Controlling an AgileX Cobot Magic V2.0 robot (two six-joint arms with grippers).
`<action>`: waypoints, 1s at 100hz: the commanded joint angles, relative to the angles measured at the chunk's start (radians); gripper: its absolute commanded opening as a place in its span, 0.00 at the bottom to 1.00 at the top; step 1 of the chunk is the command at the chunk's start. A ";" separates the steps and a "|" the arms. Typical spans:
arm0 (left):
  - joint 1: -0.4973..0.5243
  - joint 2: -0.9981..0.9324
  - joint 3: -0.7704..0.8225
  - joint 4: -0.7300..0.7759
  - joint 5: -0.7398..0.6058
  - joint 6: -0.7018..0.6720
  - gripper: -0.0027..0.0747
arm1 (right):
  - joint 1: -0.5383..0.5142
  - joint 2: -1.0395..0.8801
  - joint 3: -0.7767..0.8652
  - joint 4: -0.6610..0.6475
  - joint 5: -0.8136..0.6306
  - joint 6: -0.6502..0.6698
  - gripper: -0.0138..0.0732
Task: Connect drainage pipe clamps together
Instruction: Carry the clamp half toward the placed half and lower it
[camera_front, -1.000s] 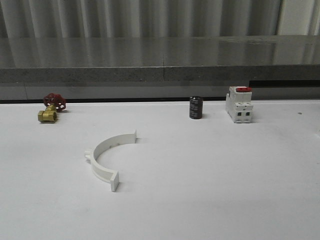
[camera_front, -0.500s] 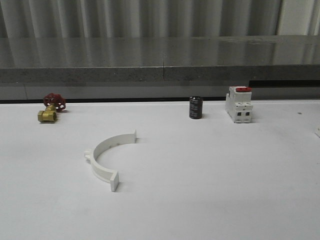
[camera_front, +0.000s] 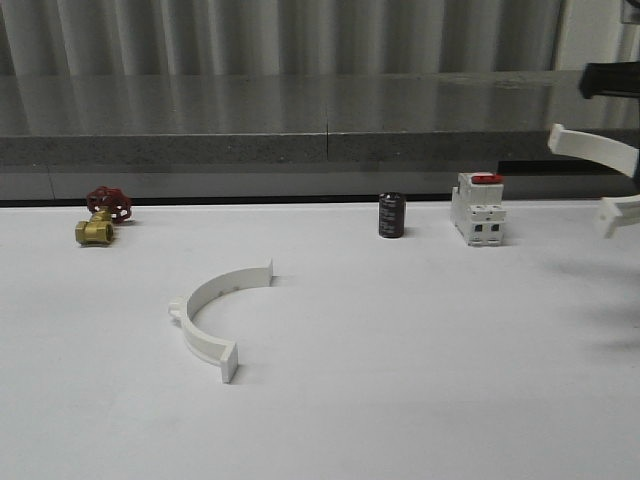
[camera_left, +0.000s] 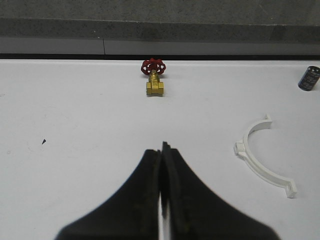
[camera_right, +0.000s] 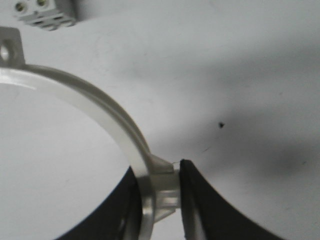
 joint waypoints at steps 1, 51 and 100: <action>0.002 0.007 -0.024 -0.011 -0.079 0.000 0.01 | 0.109 -0.041 -0.030 -0.089 0.009 0.153 0.12; 0.002 0.007 -0.024 -0.011 -0.079 0.000 0.01 | 0.442 0.163 -0.145 -0.154 -0.026 0.425 0.12; 0.002 0.007 -0.024 -0.011 -0.079 0.000 0.01 | 0.534 0.328 -0.293 -0.071 -0.040 0.429 0.12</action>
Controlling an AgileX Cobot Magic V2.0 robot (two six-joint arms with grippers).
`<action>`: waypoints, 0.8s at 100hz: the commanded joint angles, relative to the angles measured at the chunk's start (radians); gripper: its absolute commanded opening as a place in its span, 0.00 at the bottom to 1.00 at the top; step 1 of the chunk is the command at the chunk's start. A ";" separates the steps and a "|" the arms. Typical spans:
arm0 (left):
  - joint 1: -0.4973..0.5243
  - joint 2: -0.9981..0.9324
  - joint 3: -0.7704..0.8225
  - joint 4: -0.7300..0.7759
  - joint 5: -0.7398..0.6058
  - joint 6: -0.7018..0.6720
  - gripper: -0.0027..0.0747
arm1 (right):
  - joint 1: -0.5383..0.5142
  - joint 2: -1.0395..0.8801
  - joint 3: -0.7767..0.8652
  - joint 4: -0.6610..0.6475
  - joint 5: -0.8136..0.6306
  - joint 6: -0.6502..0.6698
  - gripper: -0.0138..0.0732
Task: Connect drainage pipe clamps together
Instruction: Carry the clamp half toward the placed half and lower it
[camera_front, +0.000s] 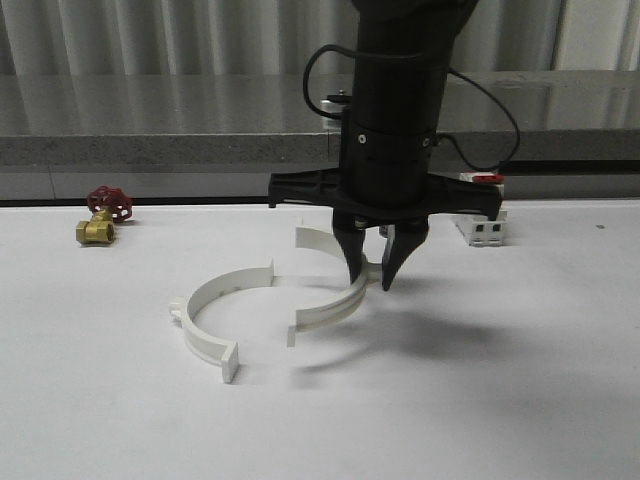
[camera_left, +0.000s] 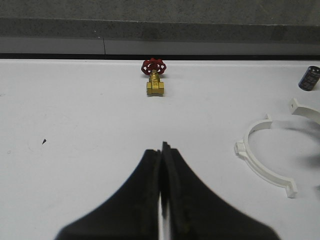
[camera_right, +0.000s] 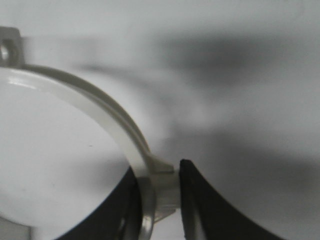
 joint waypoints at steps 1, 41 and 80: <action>0.002 0.007 -0.024 -0.011 -0.079 0.000 0.01 | 0.009 -0.035 -0.044 0.004 -0.023 0.007 0.12; 0.002 0.007 -0.024 -0.011 -0.079 0.000 0.01 | 0.012 0.006 -0.059 0.020 -0.037 0.040 0.12; 0.002 0.007 -0.024 -0.011 -0.079 0.000 0.01 | 0.013 0.033 -0.059 0.083 -0.049 0.040 0.12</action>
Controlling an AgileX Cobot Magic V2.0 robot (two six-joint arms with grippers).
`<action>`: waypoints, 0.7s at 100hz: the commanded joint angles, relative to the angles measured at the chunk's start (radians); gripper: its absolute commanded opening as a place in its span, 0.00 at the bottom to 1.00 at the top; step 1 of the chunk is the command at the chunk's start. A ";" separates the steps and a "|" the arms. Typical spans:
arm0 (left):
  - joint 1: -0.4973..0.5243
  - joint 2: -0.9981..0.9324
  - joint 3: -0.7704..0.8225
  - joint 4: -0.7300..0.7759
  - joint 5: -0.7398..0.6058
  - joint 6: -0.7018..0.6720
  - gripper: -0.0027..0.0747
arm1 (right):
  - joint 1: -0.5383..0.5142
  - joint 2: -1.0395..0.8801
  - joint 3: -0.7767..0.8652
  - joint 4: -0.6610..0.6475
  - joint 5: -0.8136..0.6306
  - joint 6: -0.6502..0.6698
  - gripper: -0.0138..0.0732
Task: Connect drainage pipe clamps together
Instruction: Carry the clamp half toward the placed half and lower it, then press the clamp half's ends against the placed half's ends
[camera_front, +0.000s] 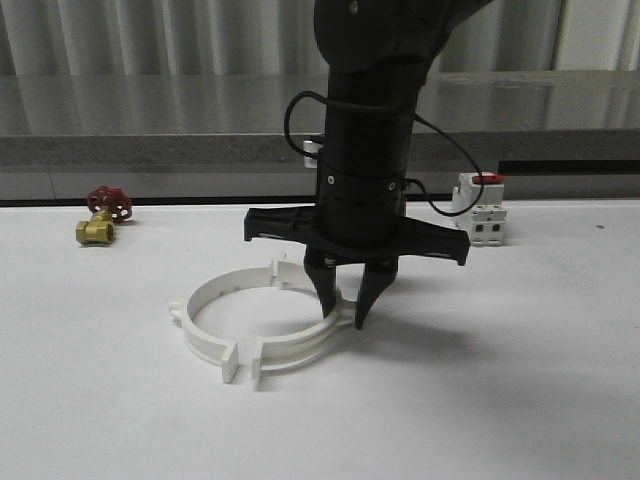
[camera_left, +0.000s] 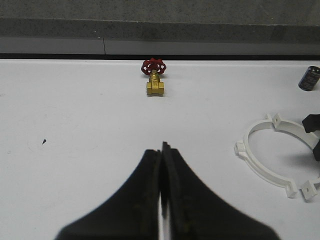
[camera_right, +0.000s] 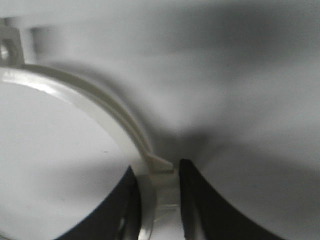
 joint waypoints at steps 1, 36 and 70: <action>0.002 0.007 -0.024 -0.011 -0.079 0.000 0.01 | 0.001 -0.053 -0.029 0.018 -0.030 0.000 0.12; 0.002 0.007 -0.024 -0.011 -0.079 0.000 0.01 | 0.002 -0.040 -0.029 0.057 -0.042 0.000 0.12; 0.002 0.007 -0.024 -0.011 -0.079 0.000 0.01 | 0.002 -0.038 -0.029 0.063 -0.061 0.000 0.13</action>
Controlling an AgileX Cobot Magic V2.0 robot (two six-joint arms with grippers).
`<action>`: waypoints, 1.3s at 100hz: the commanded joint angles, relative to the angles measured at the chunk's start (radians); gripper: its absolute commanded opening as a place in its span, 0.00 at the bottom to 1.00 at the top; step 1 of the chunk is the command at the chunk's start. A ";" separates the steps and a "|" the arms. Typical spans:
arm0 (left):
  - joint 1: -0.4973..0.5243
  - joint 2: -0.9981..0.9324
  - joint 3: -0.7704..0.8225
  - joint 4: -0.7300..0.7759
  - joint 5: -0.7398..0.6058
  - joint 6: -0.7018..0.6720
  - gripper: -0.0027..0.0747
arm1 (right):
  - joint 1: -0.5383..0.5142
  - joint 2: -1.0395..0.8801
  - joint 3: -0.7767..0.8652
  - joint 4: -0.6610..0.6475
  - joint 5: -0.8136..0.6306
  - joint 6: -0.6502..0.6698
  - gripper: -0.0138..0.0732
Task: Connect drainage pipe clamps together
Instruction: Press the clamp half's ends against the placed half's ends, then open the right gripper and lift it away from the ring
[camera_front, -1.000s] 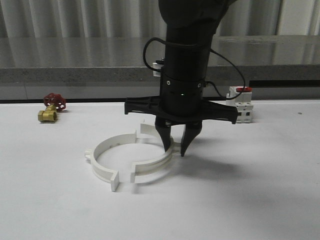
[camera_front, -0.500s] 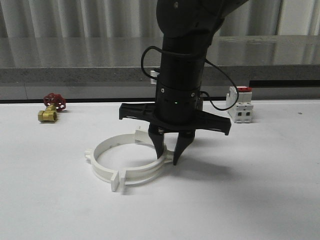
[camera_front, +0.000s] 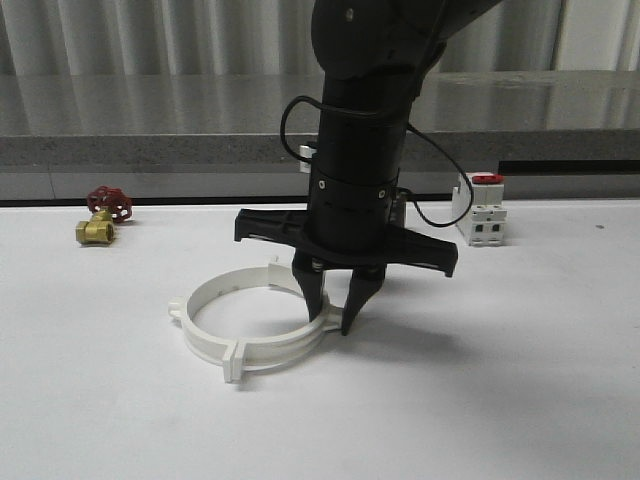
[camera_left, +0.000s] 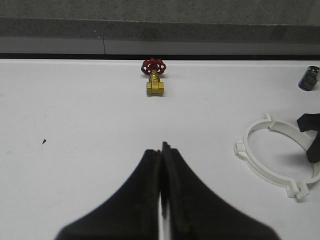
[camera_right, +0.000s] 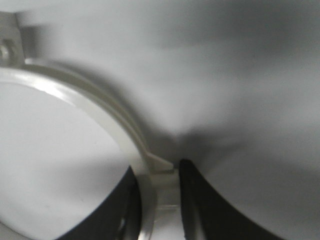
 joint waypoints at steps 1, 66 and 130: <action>0.002 0.007 -0.024 -0.011 -0.079 0.000 0.01 | -0.001 -0.051 -0.027 0.006 -0.037 -0.001 0.13; 0.002 0.007 -0.024 -0.011 -0.079 0.000 0.01 | -0.001 -0.053 -0.027 0.000 -0.025 -0.006 0.63; 0.002 0.007 -0.024 -0.011 -0.079 0.000 0.01 | -0.154 -0.398 -0.023 -0.009 0.021 -0.486 0.63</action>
